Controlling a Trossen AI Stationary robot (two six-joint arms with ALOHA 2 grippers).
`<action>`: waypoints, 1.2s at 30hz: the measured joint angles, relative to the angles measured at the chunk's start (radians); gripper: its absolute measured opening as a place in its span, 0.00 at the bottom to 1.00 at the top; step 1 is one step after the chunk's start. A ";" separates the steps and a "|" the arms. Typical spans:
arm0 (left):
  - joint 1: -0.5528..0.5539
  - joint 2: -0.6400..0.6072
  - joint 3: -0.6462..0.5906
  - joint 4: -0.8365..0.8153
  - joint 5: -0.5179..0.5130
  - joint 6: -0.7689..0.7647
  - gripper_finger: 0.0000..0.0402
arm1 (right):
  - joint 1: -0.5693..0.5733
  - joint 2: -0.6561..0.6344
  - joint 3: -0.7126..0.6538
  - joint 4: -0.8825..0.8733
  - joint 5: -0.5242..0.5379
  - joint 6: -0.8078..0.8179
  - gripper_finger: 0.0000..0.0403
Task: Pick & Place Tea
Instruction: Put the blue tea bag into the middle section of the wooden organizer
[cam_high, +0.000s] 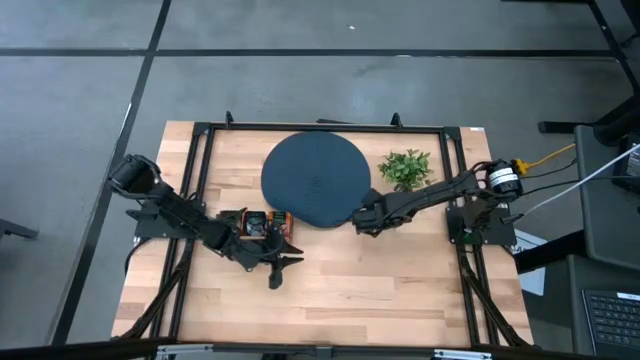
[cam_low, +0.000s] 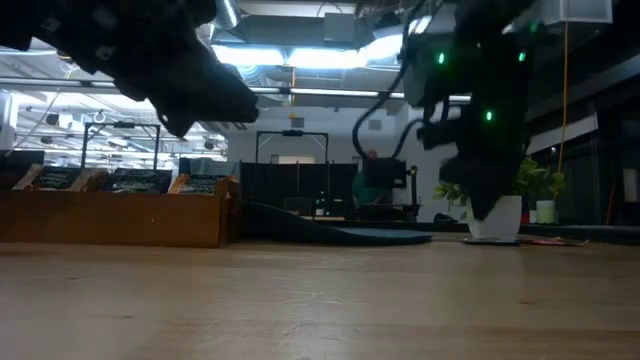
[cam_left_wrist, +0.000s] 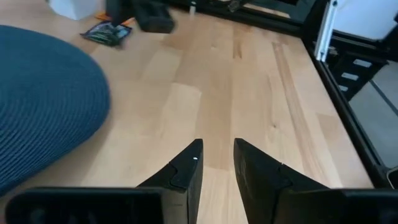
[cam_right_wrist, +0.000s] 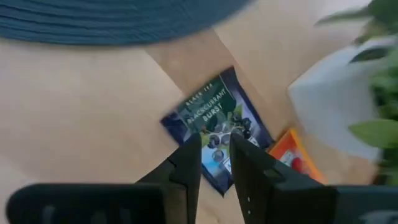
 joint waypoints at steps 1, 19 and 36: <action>0.003 0.007 0.008 0.000 0.011 0.010 0.21 | -0.014 0.000 -0.019 0.021 -0.013 -0.002 0.21; 0.012 0.020 0.063 0.000 0.019 0.074 0.21 | -0.089 -0.009 -0.171 0.334 -0.214 -0.032 0.05; 0.013 0.020 0.063 0.022 0.000 0.071 0.21 | 0.085 0.005 -0.148 1.064 -0.691 -0.131 0.04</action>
